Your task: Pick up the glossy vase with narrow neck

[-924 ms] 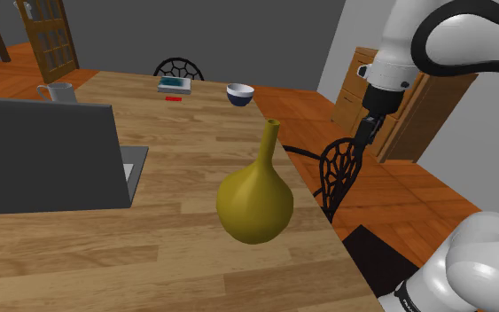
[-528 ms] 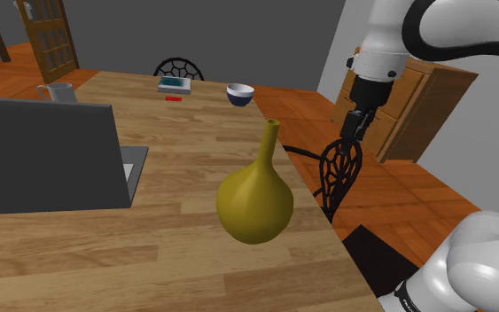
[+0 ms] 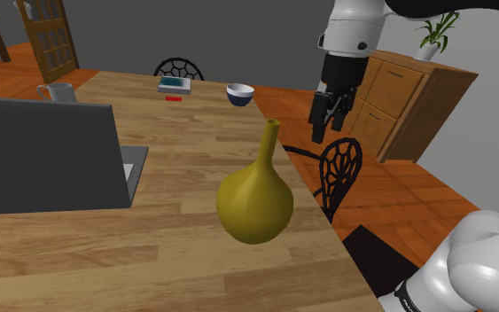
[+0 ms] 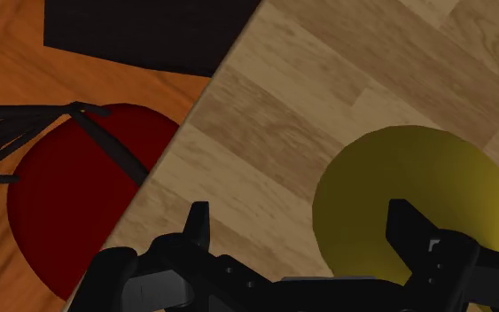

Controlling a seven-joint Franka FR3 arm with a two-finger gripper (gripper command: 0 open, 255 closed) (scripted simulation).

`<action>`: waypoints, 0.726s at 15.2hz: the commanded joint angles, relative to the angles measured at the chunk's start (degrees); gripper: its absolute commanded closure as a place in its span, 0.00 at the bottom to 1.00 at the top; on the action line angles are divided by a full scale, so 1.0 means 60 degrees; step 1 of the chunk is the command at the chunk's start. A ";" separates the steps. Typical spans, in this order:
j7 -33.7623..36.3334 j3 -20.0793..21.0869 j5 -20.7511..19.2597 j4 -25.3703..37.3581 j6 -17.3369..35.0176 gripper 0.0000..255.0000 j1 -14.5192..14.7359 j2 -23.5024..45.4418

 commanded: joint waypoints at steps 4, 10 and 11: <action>0.1359 0.0853 0.0221 0.1937 -0.0521 0.00 0.0110 0.1494; 0.3132 0.1861 -0.0023 0.4810 -0.1314 0.00 0.0400 0.3716; 0.3195 0.1884 -0.0044 0.4917 -0.1346 0.00 0.0428 0.3799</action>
